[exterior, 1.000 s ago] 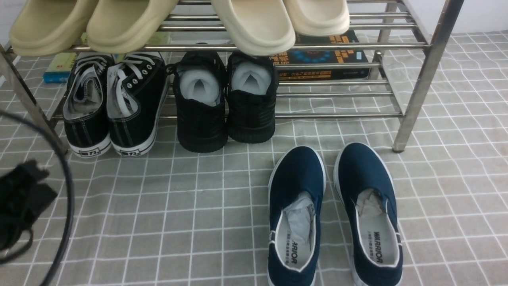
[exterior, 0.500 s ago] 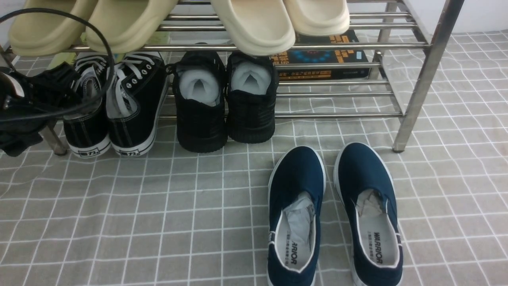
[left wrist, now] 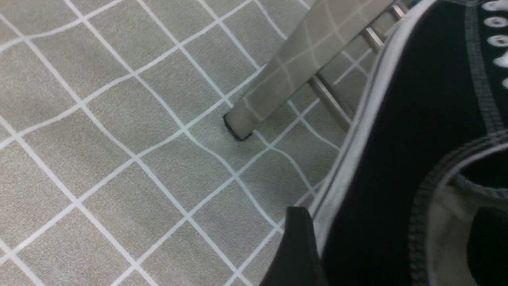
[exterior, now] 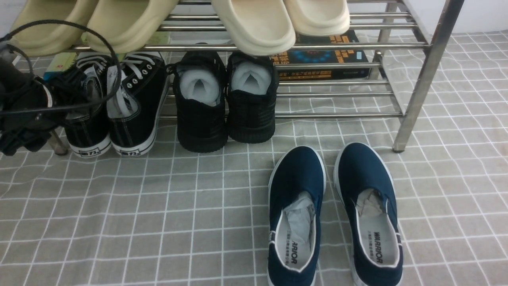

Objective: Take the shoes off the shelf with your hand from the grey coffee tablecloth.
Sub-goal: 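Grasp the leftmost shoe on the bottom shelf of the shoe rack with the left gripper, then set the held shoe down on the floor in front of the rack with the left gripper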

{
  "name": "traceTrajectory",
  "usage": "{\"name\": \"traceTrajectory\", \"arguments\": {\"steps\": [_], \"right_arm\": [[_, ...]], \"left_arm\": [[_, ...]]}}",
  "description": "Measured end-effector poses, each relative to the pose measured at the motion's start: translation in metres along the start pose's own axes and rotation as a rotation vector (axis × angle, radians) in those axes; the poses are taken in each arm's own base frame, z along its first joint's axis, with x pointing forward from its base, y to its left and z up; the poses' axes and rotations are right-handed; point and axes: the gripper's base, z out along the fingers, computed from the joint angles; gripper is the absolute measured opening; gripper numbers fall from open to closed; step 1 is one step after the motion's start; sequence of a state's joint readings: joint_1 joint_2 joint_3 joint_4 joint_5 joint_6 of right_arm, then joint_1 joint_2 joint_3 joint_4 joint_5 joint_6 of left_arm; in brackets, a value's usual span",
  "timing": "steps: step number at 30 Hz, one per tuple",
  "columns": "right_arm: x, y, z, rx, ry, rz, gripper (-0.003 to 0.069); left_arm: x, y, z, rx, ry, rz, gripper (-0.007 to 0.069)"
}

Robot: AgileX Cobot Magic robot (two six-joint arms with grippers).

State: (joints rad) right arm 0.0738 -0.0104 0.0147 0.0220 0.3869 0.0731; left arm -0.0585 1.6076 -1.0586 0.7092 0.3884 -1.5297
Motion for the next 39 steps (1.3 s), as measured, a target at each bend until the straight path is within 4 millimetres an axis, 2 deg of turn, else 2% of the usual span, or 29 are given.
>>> {"name": "traceTrajectory", "arguments": {"steps": [4,10,13,17,20,23,28,34,39], "right_arm": [[0.0,0.0,0.0,0.0,0.0,0.0,0.0238],[0.0,0.0,0.0,0.0,0.0,0.0,0.0238],[0.0,0.0,0.0,0.0,0.0,0.0,0.0238],[0.0,0.0,0.0,0.0,0.0,0.0,0.0238],[0.0,0.0,0.0,0.0,0.0,0.0,0.0238],[0.0,0.0,0.0,0.0,0.0,0.0,0.0238],[0.0,0.0,0.0,0.0,0.0,0.0,0.0238],[0.0,0.0,0.0,0.0,0.0,0.0,0.0238],[0.0,0.0,0.0,0.0,0.0,0.0,0.0238]], "left_arm": [[0.003,0.002,0.008,-0.022,0.005,0.0,0.051],[0.007,0.007,0.011,-0.084,0.021,-0.039,0.0137],[0.003,0.014,0.001,-0.162,0.016,-0.01,0.0034],[-0.009,0.024,-0.036,-0.266,0.009,0.041,0.0022],[-0.01,0.035,-0.065,-0.349,0.068,0.065,0.0022],[-0.001,0.046,-0.073,-0.416,0.151,0.109,0.0022],[0.019,0.065,-0.066,-0.465,0.227,0.143,0.0022],[0.027,0.074,-0.061,-0.484,0.225,0.174,0.0029],[0.032,0.079,-0.058,-0.49,0.239,0.198,0.0069]]}}
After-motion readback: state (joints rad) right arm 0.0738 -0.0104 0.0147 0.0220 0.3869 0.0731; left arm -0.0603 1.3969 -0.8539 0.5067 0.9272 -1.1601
